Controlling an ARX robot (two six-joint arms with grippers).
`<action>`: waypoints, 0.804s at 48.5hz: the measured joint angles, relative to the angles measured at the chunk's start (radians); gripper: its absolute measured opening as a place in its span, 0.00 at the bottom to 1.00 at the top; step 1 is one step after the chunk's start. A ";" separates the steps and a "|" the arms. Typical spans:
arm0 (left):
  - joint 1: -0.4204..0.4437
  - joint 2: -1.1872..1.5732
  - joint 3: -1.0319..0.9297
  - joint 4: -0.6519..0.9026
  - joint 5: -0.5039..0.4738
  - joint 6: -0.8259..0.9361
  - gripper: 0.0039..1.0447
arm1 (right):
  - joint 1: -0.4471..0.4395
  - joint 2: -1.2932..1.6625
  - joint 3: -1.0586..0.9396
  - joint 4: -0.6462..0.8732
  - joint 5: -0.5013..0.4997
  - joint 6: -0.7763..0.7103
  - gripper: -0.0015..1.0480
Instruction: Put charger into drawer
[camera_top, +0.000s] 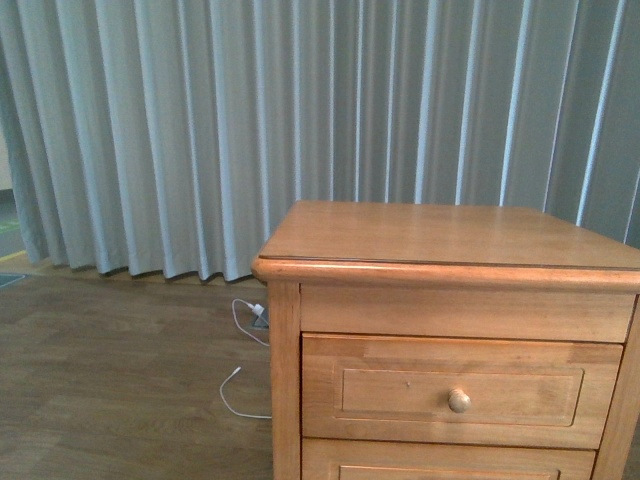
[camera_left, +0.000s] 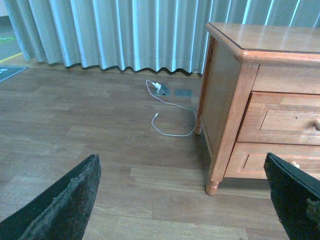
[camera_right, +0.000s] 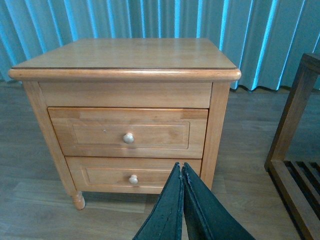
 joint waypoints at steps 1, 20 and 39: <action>0.000 0.000 0.000 0.000 0.000 0.000 0.95 | 0.000 -0.003 -0.003 0.001 0.000 0.000 0.02; 0.000 0.000 0.000 0.000 0.000 0.000 0.95 | 0.000 -0.058 -0.069 0.010 0.001 0.000 0.02; 0.000 0.000 0.000 0.000 0.000 0.000 0.95 | 0.000 -0.060 -0.069 0.010 0.001 0.000 0.02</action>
